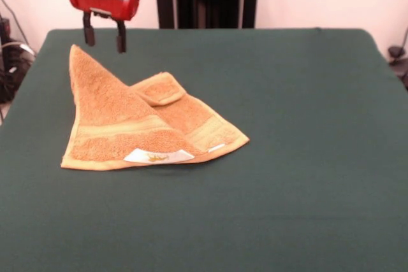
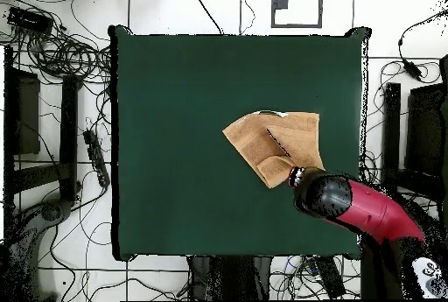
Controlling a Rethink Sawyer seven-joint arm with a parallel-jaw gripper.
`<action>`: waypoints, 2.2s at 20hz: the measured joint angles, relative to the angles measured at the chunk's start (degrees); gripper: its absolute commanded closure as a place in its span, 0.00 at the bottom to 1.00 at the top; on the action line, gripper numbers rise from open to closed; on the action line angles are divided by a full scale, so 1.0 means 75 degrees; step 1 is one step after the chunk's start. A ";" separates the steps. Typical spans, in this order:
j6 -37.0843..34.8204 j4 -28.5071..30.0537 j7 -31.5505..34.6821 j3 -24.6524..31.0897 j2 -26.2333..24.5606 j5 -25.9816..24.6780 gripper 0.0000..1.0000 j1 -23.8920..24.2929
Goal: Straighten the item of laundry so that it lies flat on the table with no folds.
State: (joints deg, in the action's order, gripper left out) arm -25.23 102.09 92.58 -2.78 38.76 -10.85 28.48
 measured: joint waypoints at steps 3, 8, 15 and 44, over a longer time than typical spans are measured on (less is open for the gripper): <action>0.0000 -0.0032 0.0000 -0.0016 -0.0050 0.0011 0.00 -0.0253; 0.0000 -0.0202 0.0000 -0.0034 -0.0271 0.0090 0.00 -0.0719; -0.0080 -0.0859 0.0000 -0.0032 -0.0854 0.0338 0.00 -0.1193; -0.0701 -0.3078 0.0000 -0.1127 -0.2646 0.0725 0.00 -0.2139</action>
State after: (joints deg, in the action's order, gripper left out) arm -30.49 79.00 92.58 -11.23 18.92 -5.41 12.43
